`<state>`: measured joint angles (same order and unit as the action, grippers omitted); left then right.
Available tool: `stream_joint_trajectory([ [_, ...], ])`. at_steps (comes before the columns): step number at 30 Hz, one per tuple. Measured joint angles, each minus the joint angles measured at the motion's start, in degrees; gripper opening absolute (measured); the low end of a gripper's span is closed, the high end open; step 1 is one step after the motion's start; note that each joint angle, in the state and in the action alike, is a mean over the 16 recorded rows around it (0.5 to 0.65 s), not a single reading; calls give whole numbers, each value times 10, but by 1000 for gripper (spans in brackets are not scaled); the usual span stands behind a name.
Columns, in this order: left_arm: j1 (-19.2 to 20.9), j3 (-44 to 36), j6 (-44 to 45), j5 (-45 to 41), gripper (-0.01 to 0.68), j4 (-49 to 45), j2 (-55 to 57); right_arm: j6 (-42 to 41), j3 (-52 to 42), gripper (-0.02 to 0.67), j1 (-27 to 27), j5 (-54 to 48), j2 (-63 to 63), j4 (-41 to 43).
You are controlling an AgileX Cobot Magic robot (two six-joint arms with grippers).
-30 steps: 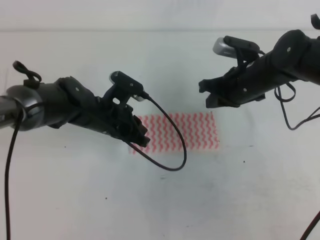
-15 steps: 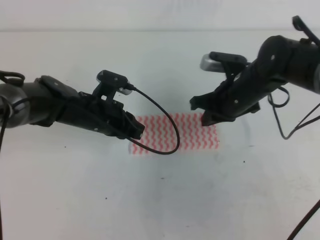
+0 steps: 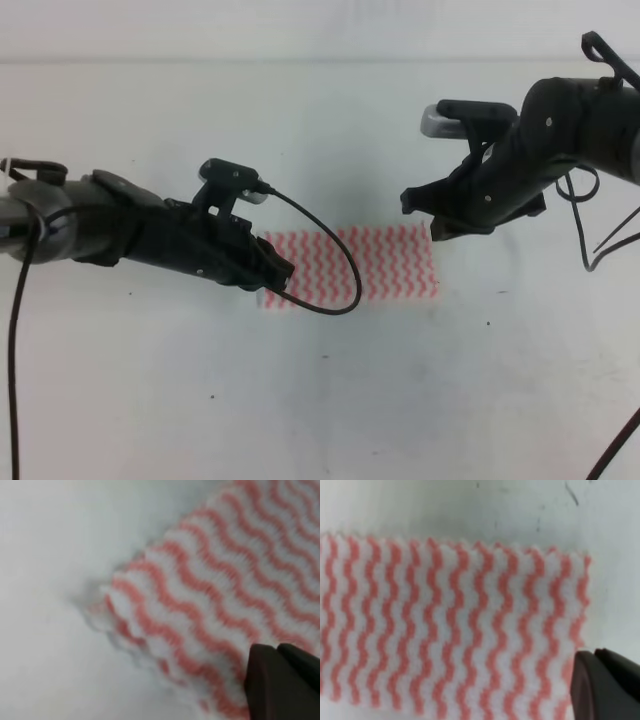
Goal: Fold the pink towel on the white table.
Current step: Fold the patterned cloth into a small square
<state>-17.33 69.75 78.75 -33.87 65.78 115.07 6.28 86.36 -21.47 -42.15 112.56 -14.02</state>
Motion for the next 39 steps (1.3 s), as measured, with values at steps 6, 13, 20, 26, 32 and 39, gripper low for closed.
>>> stream_joint_trajectory([
  [6,0,0,2,0,-2,4,8,7,0,33,7,16,4,1],
  [13,0,0,3,-2,-2,6,10,25,0,133,17,23,19,-4],
  [20,0,0,3,-4,-2,7,10,40,6,212,25,13,49,-19],
  [26,0,0,3,-5,-2,8,10,41,24,227,25,-4,75,-34],
  [32,0,0,3,-5,-2,8,10,31,45,228,25,-34,90,-52],
  [39,0,0,4,-5,-2,9,11,-1,57,228,25,-67,97,-91],
])
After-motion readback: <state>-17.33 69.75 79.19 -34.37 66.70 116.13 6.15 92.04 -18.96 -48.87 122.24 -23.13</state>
